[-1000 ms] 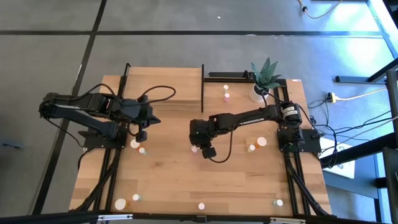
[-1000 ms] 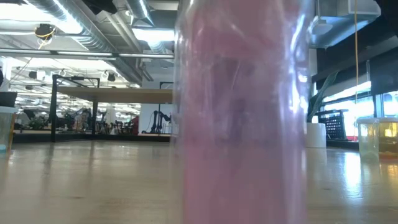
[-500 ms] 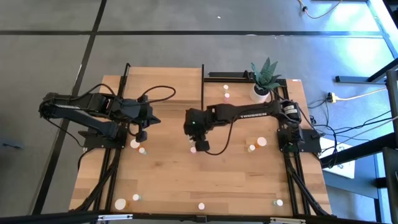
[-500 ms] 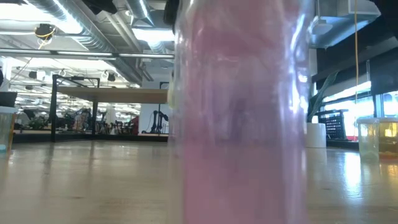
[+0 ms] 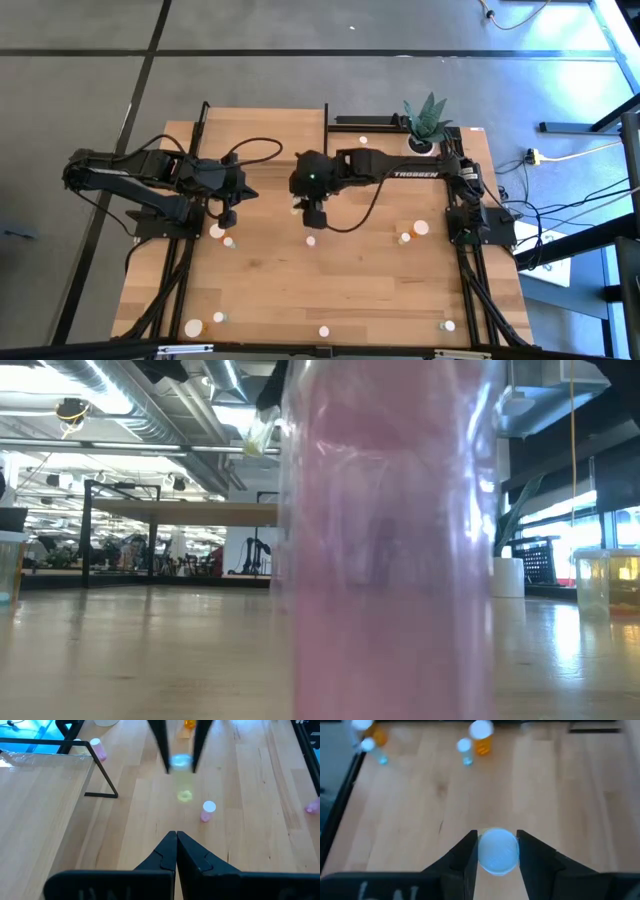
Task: Pick and place medicine bottles onto shelf by color
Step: Put the bottom left yellow pill bottle on the shelf
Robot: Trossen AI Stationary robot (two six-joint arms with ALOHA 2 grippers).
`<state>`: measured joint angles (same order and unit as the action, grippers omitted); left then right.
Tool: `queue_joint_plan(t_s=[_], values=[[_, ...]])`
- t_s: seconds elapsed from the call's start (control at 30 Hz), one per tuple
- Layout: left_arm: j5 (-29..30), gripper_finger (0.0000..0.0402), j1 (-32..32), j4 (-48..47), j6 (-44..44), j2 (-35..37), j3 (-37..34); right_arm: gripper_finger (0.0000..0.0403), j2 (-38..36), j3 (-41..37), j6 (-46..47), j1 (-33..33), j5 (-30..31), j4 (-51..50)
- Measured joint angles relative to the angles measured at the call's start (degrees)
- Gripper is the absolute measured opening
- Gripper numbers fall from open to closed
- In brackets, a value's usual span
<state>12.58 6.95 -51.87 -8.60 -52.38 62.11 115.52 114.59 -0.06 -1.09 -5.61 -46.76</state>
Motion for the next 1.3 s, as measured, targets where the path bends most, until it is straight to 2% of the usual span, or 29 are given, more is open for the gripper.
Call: queue_joint_plan(t_s=[0.3,0.6,0.8,1.03,1.3], values=[[0.0,0.0,0.0,0.0,0.0,0.0,0.0,0.0121,0.0,7.9,1.3,-3.8,5.6,-3.1],[0.4,0.0,-0.6,0.0,0.0,0.0,0.0,0.0122,0.0,14.5,1.3,-10.7,6.2,-4.1],[0.4,0.0,-2.2,0.0,0.0,0.0,0.0,0.0122,0.1,14.3,1.1,-16.2,6.2,-4.4],[0.5,0.0,-4.0,0.0,0.0,0.0,0.0,0.0122,0.8,10.6,1.1,-21.6,6.2,-2.3],[0.5,0.0,-5.2,0.1,0.0,0.0,0.0,0.0122,5.5,10.0,-0.5,-24.3,8.9,-0.7]])
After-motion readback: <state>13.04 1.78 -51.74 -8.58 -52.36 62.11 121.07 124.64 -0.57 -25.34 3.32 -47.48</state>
